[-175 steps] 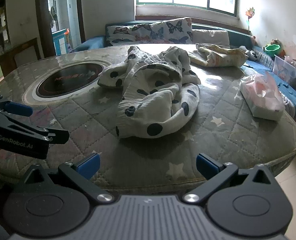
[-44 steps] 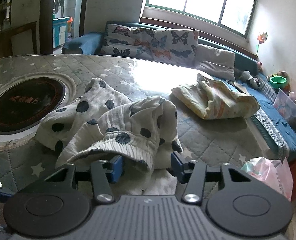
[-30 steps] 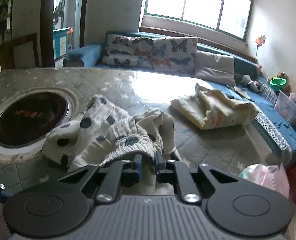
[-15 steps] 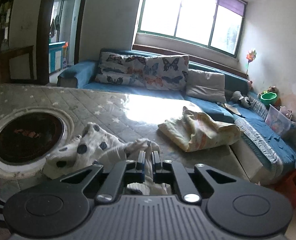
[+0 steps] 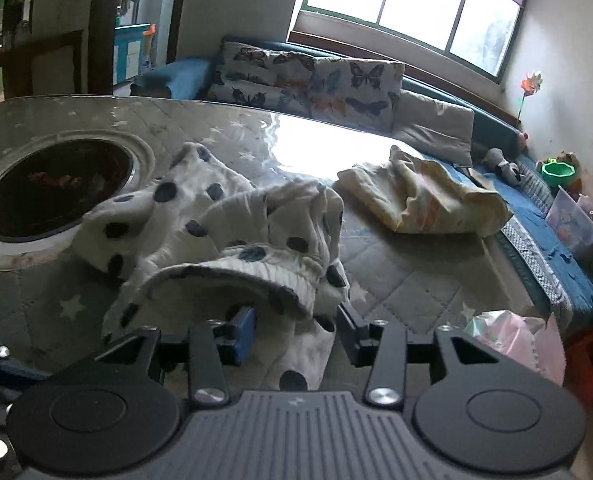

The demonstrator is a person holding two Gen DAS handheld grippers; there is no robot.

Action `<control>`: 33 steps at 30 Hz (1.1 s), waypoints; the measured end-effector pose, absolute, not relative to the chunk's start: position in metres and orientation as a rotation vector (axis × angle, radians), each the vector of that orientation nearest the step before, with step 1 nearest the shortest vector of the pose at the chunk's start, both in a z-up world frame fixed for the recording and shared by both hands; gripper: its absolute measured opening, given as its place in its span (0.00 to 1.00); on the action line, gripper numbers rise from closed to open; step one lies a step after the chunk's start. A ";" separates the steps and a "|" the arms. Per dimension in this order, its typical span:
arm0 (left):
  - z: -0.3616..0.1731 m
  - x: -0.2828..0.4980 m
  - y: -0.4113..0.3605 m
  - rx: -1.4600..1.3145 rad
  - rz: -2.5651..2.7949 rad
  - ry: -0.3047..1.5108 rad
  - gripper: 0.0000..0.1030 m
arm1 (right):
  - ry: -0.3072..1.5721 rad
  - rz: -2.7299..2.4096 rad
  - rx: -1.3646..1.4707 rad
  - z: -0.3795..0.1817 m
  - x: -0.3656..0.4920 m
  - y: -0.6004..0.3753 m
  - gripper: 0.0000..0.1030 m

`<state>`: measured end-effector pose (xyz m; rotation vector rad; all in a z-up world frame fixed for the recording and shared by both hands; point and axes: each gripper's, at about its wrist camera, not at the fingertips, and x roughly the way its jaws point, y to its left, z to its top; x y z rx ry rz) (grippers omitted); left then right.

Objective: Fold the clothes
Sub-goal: 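Lift the waistband with both tools, raising the pants off the table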

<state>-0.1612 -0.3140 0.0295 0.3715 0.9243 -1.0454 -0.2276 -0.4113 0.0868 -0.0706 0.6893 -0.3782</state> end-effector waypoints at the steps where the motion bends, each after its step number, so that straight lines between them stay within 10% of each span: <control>1: 0.029 -0.161 -0.314 0.368 -1.045 0.929 0.25 | 0.679 -0.379 -0.070 0.089 -0.228 -0.411 0.43; 10: 0.033 -0.163 -0.307 0.325 -1.088 0.936 0.51 | 0.590 -0.388 -0.069 0.105 -0.231 -0.408 0.08; 17: 0.032 -0.160 -0.313 0.290 -1.091 0.951 0.71 | 0.521 -0.395 -0.067 0.118 -0.233 -0.405 0.06; 28: 0.027 -0.152 -0.327 0.242 -1.145 0.937 0.66 | 0.385 -0.408 -0.082 0.150 -0.244 -0.396 0.02; 33: 0.021 -0.152 -0.329 0.247 -1.166 0.940 0.34 | 0.441 -0.402 -0.089 0.148 -0.243 -0.398 0.04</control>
